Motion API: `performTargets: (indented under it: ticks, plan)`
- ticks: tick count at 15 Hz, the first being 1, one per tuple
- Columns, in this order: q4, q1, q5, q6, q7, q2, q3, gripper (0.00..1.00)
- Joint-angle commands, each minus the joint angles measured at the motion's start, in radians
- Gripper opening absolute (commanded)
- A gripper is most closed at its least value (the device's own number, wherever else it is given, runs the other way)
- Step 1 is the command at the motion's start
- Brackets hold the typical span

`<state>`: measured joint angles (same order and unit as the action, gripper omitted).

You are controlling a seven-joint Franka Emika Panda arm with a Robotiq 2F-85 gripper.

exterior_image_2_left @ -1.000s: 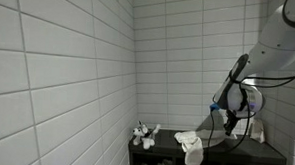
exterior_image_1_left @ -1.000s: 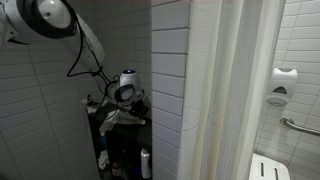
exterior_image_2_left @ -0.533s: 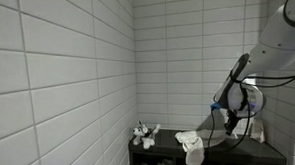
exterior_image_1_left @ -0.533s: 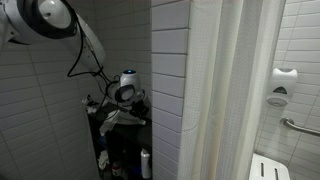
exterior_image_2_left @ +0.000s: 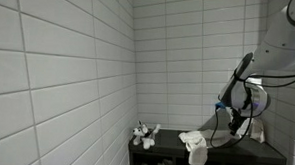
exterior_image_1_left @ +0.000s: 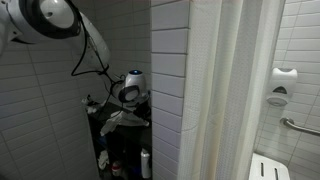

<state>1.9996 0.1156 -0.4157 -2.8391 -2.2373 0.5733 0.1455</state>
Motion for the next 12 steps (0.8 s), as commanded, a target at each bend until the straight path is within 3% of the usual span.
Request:
performTargets:
  ticks: [1, 6, 7, 9, 12]
  plan:
    - [-0.012, 0.049, -0.037, 0.030, 0.034, -0.012, -0.027, 0.02]
    - [-0.015, 0.059, -0.043, 0.036, 0.034, -0.011, -0.027, 0.02]
    - [-0.013, 0.046, -0.033, 0.020, 0.025, -0.007, -0.015, 0.31]
    - [-0.005, 0.029, -0.015, 0.003, 0.023, -0.005, -0.002, 0.36]
    - [-0.001, 0.021, -0.015, -0.008, 0.025, -0.004, -0.003, 0.56]
